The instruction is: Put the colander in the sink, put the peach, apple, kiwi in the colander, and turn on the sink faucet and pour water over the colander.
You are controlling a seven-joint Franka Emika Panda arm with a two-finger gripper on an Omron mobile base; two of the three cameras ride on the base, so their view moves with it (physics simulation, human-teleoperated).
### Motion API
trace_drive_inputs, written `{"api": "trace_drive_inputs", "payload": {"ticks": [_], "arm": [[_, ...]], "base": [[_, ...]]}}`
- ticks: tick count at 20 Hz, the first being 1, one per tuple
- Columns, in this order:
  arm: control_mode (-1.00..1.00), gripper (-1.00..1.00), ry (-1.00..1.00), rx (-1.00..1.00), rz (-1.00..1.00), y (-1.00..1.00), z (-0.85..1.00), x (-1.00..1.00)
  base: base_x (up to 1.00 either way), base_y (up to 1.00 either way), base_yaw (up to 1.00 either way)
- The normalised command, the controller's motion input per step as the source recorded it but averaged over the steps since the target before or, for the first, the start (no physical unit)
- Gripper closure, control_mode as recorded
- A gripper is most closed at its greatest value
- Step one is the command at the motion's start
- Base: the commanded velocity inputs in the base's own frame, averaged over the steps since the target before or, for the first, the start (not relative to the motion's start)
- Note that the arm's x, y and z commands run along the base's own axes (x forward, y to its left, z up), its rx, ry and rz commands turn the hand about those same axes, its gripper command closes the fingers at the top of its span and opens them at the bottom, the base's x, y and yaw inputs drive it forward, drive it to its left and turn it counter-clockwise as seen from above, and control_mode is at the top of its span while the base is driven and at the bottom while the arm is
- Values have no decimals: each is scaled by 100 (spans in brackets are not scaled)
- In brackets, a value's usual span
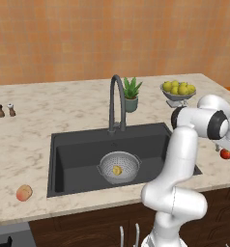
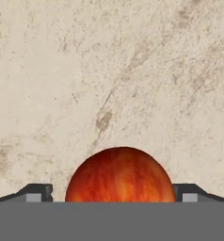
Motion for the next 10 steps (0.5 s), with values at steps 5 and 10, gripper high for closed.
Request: {"api": "trace_drive_inputs", "payload": {"ticks": [5,10], "arm": [[-100,100,-2,-8,0,-1,-17,0],[-100,100,0,-13,1,-3,-20,-2]], "base": [[0,0,0],[0,0,0]]}}
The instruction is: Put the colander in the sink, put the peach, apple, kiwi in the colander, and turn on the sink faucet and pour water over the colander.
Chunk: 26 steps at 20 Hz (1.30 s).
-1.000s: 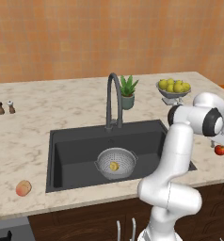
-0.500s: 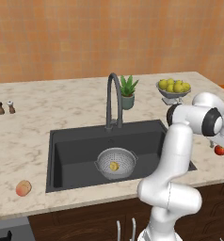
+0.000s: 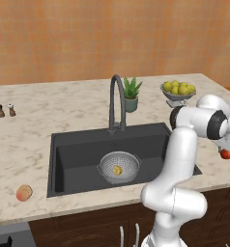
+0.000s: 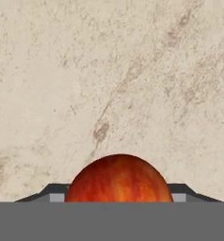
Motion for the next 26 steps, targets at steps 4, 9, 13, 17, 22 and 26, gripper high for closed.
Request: {"api": "trace_drive_inputs", "payload": {"ticks": [4,9,13,17,22,26], "arm": [[-100,100,-6,-2,28,33,27,-26],[-100,100,5,0,68,79,35,-17],[-100,100,8,-2,82,73,38,-9],[-100,100,-7,-3,73,80,36,-6],[-100,100,-20,-1,65,82,26,-1],[-100,100,-28,12,56,60,18,0]], "base": [[0,0,0],[0,0,0],[0,0,0],[0,0,0],[0,0,0],[0,0,0]]}}
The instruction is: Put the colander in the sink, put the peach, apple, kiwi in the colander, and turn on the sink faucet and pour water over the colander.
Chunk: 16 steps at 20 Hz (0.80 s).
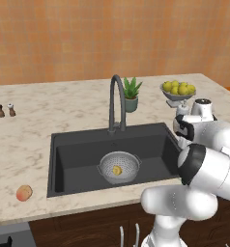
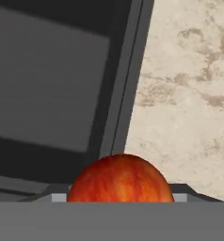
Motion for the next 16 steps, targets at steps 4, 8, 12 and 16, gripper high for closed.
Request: {"api": "trace_drive_inputs", "payload": {"ticks": [4,8,12,16], "arm": [[-100,100,-11,24,46,64,3,4],[-100,100,0,35,38,46,5,35],[-100,100,0,24,34,57,7,48],[-100,100,0,21,35,64,0,29]], "base": [[0,0,0],[0,0,0],[0,0,0],[0,0,0]]}}
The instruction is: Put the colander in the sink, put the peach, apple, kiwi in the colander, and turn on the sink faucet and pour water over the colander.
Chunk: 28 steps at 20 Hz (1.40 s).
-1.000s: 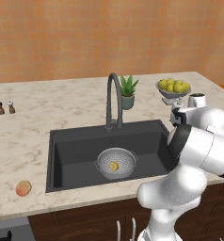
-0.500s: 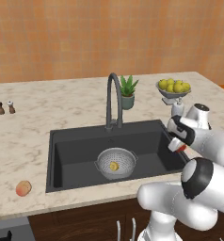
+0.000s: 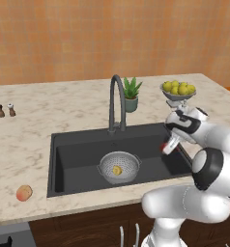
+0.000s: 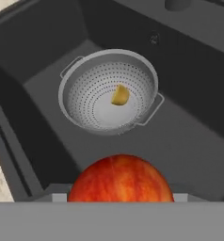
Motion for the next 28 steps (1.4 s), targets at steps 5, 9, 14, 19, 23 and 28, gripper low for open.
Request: {"api": "trace_drive_inputs", "payload": {"ticks": [5,9,14,19,23,28], "arm": [[-100,100,-2,9,20,73,-5,25],[-100,100,-3,0,2,72,-26,1],[-100,100,0,-1,-6,71,-36,7],[-100,100,0,-1,-2,46,-53,3],[-100,100,1,-2,0,14,-53,0],[-100,100,0,-1,0,1,-40,9]], "base": [[0,0,0],[0,0,0],[0,0,0],[0,0,0],[0,0,0],[0,0,0]]}}
